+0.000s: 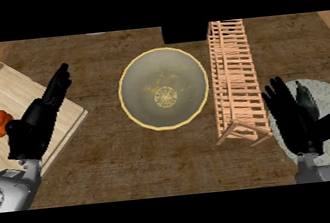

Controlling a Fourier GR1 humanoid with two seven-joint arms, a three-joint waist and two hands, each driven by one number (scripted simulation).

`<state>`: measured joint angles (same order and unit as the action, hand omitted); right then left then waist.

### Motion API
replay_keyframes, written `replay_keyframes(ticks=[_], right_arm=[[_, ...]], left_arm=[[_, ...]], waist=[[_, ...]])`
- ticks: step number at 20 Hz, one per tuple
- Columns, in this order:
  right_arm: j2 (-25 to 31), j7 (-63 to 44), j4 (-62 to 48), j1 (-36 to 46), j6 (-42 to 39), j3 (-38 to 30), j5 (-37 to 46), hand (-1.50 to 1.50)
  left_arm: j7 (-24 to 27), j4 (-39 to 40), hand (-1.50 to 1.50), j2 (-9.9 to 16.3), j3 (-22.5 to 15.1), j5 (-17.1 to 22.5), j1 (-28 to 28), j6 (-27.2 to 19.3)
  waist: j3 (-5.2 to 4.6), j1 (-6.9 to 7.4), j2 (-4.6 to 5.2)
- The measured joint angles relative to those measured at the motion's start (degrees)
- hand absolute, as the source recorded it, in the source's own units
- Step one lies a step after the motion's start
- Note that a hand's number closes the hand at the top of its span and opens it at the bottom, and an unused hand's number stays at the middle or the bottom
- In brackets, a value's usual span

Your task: Pick the cupcake from the placemat and place it in the tiered shelf

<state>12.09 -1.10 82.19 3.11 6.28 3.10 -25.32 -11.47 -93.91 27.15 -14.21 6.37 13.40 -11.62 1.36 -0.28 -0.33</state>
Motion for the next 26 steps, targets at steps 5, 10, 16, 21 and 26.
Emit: replay_keyframes(ticks=[5, 10, 16, 21, 26], right_arm=[[9.3, 0.6, 2.8, 1.6, -15.4, -0.1, -2.5, 1.5], [21.1, 4.2, -1.6, 3.3, -30.5, -6.7, -7.1, -1.5], [31.4, 10.0, -11.7, 5.2, -55.2, -13.0, -15.6, -1.5], [40.8, 9.5, -10.2, 6.6, -62.2, -15.6, -10.8, -1.5], [47.8, 8.7, -1.2, 7.4, -63.9, -17.3, -2.6, -1.5]], left_arm=[[0.4, -0.5, 0.0, -1.3, 3.2, 0.6, -1.3, -3.1], [2.2, -0.3, 0.0, -4.4, 6.4, 3.1, -4.6, -6.1], [3.5, -1.2, 0.0, -6.5, 7.1, 4.0, -6.7, -7.1], [4.0, -0.6, 0.0, -7.3, 7.5, 4.2, -7.1, -7.4], [4.3, -0.8, 0.0, -7.4, 7.8, 4.0, -8.4, -7.4]], waist=[[-0.83, 0.81, 0.09], [-1.16, 1.27, 0.35], [-1.14, 1.36, 0.59], [-1.12, 0.92, 0.52], [-1.1, 0.18, 0.11]])
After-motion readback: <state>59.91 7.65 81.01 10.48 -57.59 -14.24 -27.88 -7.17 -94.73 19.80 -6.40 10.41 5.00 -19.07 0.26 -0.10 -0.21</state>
